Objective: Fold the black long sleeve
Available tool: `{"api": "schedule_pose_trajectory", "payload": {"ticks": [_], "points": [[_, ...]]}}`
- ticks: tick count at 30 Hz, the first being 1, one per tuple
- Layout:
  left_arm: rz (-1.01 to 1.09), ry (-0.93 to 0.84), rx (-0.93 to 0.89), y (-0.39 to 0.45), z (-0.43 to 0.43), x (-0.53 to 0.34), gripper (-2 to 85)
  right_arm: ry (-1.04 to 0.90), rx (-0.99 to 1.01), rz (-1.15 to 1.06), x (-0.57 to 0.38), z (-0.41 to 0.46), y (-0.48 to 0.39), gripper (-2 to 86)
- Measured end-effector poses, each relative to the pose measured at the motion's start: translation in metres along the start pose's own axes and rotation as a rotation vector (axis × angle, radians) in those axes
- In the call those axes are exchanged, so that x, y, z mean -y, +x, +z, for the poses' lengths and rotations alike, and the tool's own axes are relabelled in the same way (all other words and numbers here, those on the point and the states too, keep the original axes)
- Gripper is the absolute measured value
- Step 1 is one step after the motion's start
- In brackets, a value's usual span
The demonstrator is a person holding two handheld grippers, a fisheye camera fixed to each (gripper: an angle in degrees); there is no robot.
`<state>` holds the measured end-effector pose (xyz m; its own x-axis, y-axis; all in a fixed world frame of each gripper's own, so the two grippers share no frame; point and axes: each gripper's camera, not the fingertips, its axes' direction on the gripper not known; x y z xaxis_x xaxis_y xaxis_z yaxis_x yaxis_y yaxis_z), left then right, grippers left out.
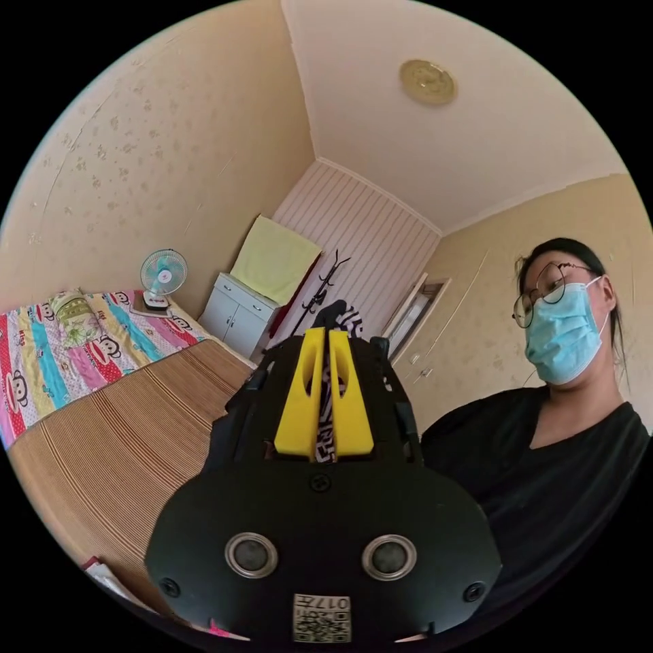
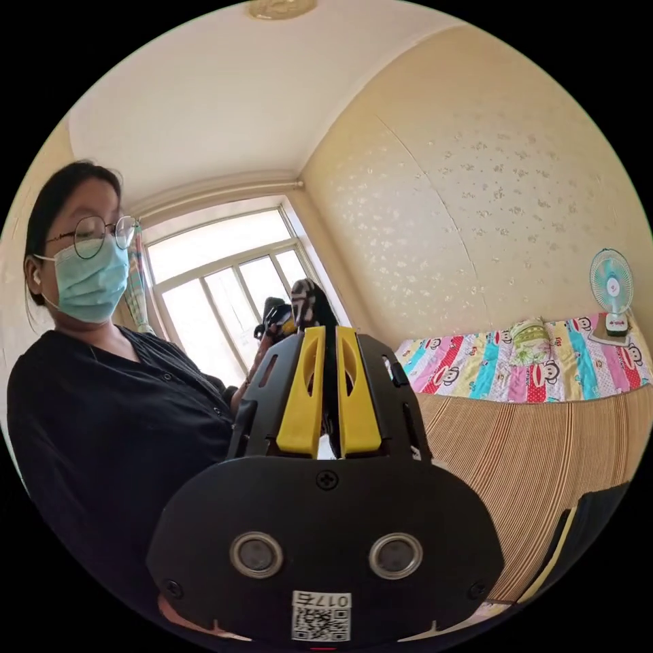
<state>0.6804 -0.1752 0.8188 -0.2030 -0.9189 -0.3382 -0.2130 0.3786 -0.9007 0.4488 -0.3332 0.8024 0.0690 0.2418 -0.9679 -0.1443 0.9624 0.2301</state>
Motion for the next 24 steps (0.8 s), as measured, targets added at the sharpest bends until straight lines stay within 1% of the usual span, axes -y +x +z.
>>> {"api": "schedule_pose_trajectory", "payload": {"ticks": [2,4,8,11,12,14,16,17,18,19,20,21,24], "points": [[0.003,0.051,0.0,0.006,-0.013,0.01,-1.0,-0.005,0.023,-0.01,-0.029,-0.02,0.005,2.1],[0.038,0.086,0.009,0.016,-0.022,0.018,-1.0,-0.025,0.028,0.025,-0.053,-0.022,0.009,3.1],[0.129,0.112,0.004,0.039,-0.034,0.036,-1.0,-0.082,0.124,0.164,-0.099,0.003,0.022,7.5],[0.17,0.12,-0.008,0.052,-0.041,0.044,-1.0,-0.084,0.153,0.232,-0.108,0.023,0.03,10.0],[0.181,0.144,-0.039,0.054,-0.047,0.046,-1.0,-0.075,0.155,0.234,-0.108,0.025,0.032,10.2],[0.187,0.142,-0.054,0.056,-0.054,0.049,-1.0,-0.036,0.181,0.249,-0.104,0.032,0.039,8.0],[0.193,0.072,0.023,0.057,-0.055,0.051,-1.0,-0.059,0.232,0.194,-0.095,0.035,0.04,5.1],[0.166,0.054,0.081,0.054,-0.058,0.048,-1.0,-0.118,0.159,0.2,-0.089,0.038,0.04,4.4],[0.133,0.039,0.107,0.048,-0.064,0.043,-1.0,-0.136,0.104,0.204,-0.087,0.037,0.041,4.3],[0.118,0.041,0.108,0.044,-0.069,0.041,-1.0,-0.148,0.029,0.196,-0.084,0.032,0.042,4.0],[0.096,0.058,0.107,0.038,-0.081,0.036,-1.0,-0.143,0.0,0.202,-0.08,0.022,0.046,3.8],[0.078,0.087,0.103,0.032,-0.096,0.032,-1.0,-0.136,-0.007,0.214,-0.079,0.015,0.05,3.6],[0.062,0.135,0.114,0.022,-0.135,0.027,-1.0,-0.02,-0.046,0.238,-0.07,-0.025,0.061,3.3]]}}
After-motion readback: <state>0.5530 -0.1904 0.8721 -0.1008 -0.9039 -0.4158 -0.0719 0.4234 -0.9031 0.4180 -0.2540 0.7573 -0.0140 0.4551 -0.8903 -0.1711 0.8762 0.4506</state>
